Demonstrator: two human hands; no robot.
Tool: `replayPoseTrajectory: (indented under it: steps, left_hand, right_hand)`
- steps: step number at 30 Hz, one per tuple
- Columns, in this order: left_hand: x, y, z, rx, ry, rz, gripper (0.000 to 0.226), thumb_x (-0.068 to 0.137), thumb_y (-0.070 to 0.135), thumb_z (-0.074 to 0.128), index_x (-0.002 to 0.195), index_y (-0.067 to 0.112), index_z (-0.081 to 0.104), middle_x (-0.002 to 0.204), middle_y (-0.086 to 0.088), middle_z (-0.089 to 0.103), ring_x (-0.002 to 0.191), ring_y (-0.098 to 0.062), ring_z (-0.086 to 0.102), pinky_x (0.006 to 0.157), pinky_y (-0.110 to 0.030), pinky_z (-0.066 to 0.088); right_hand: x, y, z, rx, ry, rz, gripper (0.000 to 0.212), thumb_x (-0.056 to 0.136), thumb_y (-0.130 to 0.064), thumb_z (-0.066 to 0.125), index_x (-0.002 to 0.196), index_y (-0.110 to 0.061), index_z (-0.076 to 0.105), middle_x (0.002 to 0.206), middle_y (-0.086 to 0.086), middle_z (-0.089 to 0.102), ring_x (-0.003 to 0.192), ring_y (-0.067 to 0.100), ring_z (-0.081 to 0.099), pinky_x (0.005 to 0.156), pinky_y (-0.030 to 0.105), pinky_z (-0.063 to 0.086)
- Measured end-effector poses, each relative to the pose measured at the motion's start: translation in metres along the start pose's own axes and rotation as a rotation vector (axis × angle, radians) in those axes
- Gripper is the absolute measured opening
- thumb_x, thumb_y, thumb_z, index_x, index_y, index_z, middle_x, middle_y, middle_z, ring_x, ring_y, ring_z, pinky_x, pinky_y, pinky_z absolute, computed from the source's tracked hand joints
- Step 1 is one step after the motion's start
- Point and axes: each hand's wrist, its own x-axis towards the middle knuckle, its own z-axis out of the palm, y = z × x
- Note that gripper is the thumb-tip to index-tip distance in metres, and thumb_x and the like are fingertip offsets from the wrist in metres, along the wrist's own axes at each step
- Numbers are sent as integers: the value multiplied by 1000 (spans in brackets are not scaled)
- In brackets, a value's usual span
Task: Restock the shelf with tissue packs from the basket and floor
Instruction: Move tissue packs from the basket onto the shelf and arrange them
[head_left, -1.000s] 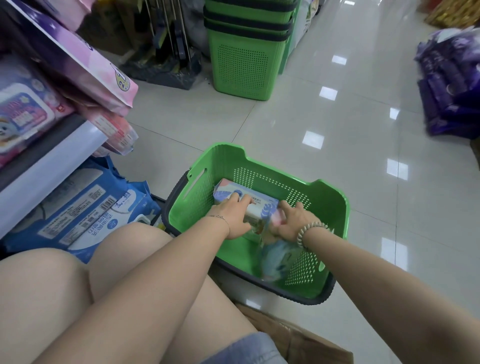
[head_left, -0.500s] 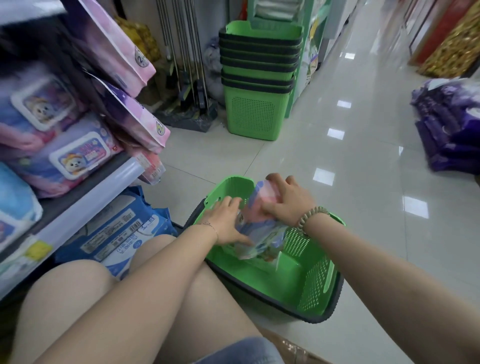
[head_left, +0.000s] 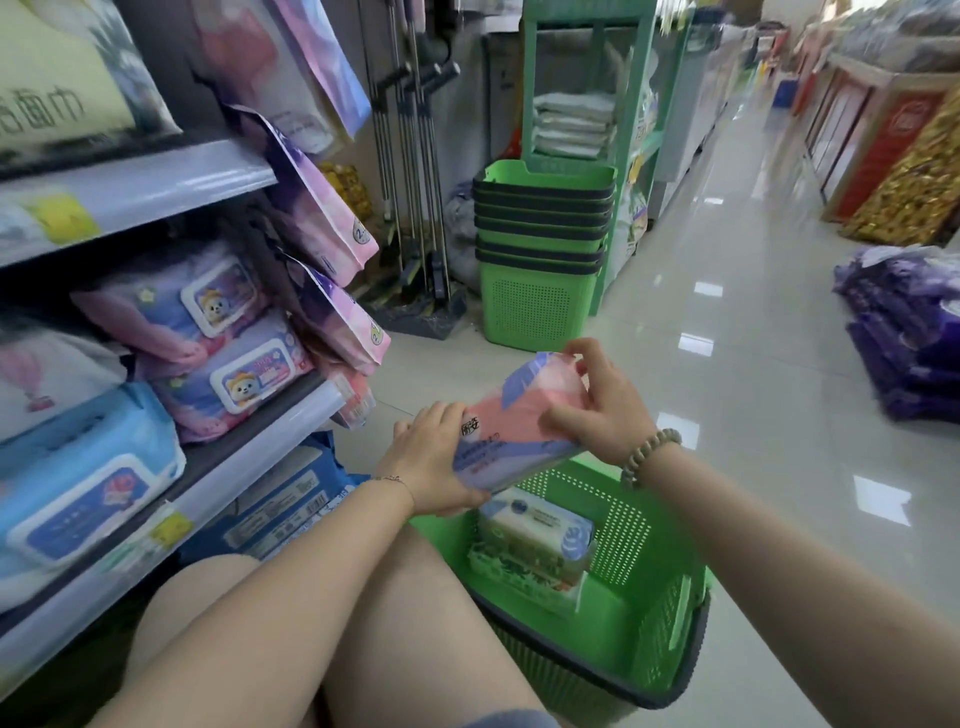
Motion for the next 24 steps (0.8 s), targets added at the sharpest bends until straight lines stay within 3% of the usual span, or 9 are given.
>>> replayPoseTrajectory:
  steps: [2,5,8,12,16,21,24]
  left_hand:
    - [-7,-3,-11,-47,54,12,87,52,58,74,122,20,40,113,5,44,106,-17,46,89,-34,37]
    - [-16,-11,-30,-71,164,38,87,43,60,62,116,18,43,105,5,42,98,-17,45,85,-40,45]
    - [-24,-20,-50,-40,250,52,86,41,56,63,115,17,44,104,5,40,94,-17,42,79,-37,44]
    - [-37,-27,-78,58,384,84,83,42,56,58,114,21,40,108,3,47,100,-19,46,77,-35,41]
    - [-50,-28,-114,147,457,100,78,46,54,58,114,18,44,106,4,47,97,-16,47,73,-33,35]
    - [-68,-33,-154,291,512,88,81,46,52,70,116,16,51,107,5,51,98,-15,48,75,-32,33]
    - [-80,-34,-176,350,565,85,79,47,53,63,115,15,53,107,4,53,99,-18,52,75,-34,36]
  right_hand:
    - [1,-5,-3,75,-10,-8,76,48,-55,62,115,-27,41,100,-8,50,70,11,54,55,24,43]
    - [2,-13,-6,167,-78,-15,68,54,-50,66,114,-37,37,111,-5,50,75,22,64,57,39,57]
    - [4,-24,-6,197,-142,-67,76,57,-52,71,122,-36,35,123,-1,45,85,21,65,62,34,58]
    - [13,-48,-5,43,-147,-173,96,52,-69,71,132,-34,30,123,-15,37,104,12,53,82,32,54]
    - [20,-77,-7,-7,-91,-263,109,46,-67,76,137,-30,28,125,-14,32,111,7,42,94,36,49]
    - [26,-113,-5,-259,-85,-497,123,40,-68,80,140,-31,20,144,-8,17,124,22,41,99,41,43]
    - [31,-130,1,-319,-17,-603,120,43,-56,85,140,-24,21,145,2,18,123,29,43,96,44,46]
